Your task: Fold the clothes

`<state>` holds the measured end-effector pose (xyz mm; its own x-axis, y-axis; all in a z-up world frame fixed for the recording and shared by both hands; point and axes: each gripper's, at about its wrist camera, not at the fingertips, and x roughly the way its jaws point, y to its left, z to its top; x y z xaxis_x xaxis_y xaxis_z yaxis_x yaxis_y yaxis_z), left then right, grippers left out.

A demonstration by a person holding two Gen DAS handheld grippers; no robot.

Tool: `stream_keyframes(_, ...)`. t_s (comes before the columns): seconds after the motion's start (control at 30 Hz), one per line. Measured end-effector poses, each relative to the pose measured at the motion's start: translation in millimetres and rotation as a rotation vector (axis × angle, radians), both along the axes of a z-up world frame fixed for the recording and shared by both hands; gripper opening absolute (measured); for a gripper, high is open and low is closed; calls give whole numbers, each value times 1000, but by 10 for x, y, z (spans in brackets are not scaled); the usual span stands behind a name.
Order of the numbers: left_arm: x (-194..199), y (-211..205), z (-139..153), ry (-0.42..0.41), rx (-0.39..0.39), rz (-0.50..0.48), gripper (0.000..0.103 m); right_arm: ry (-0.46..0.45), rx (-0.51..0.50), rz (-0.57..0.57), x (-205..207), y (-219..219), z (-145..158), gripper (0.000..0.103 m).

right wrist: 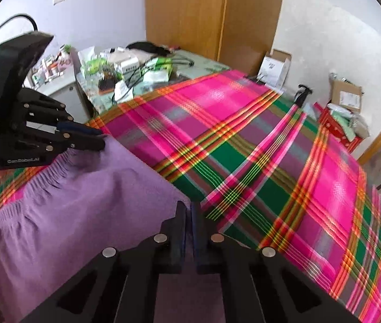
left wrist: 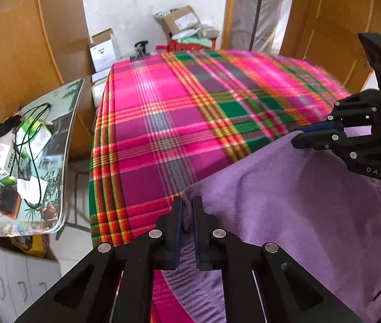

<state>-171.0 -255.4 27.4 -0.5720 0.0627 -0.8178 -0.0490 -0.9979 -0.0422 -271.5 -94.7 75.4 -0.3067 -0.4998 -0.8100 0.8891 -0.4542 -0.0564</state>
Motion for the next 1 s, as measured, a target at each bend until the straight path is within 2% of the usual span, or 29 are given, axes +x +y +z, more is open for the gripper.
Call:
stream_keyframes(0.07, 73, -5, 71, 27, 11, 9, 7, 19, -20, -1, 125, 54, 102, 4)
stream_keyframes(0.3, 403, 223, 362, 135, -91, -10, 7, 95, -51, -11, 564, 229, 362, 4)
stream_keyframes(0.57, 829, 437, 576, 206, -144, -31, 7, 189, -65, -40, 1150, 418, 606, 4)
stream_keyframes(0.9, 1414, 643, 732, 272, -183, -58, 7, 249, -80, -65, 1816, 644, 737, 4)
stream_keyframes(1.0, 1571, 656, 767, 292, -169, -49, 7, 259, -87, -71, 2005, 685, 753, 4)
